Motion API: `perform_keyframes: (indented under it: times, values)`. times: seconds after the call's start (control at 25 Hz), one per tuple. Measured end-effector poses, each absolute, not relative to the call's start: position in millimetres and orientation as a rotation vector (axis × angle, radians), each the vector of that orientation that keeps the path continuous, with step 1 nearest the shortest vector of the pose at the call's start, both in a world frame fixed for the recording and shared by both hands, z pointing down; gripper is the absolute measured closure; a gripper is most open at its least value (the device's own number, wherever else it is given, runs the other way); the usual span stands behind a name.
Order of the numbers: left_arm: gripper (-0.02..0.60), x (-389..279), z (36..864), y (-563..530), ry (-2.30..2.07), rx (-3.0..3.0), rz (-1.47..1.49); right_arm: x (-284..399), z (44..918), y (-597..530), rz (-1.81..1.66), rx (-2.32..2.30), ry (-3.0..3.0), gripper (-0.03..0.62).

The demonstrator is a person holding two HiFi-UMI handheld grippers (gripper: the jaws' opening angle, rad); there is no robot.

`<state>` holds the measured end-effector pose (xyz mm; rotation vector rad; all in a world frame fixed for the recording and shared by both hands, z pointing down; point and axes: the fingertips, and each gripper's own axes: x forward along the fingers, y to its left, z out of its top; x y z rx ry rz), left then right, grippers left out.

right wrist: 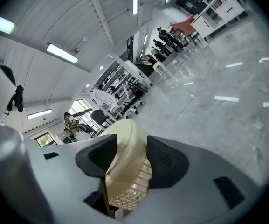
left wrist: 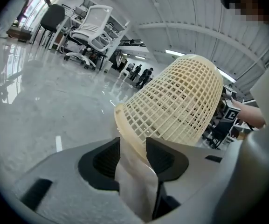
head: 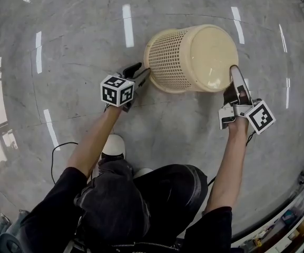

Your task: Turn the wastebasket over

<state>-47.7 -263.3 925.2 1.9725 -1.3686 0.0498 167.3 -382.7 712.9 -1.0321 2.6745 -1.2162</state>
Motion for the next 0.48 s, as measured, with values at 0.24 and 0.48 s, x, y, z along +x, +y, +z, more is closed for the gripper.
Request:
perform_keyframes:
  times: [0.24,0.48]
  values:
    - [0.444,-42,928,-272,-1.288,1.911,-0.086,170,710,-381,-1.186,-1.019,2.722,0.390]
    - [0.531,-35,930,-273,-1.237,1.872,-0.119,186,709,-377,-1.187,-1.055,2.726,0.390]
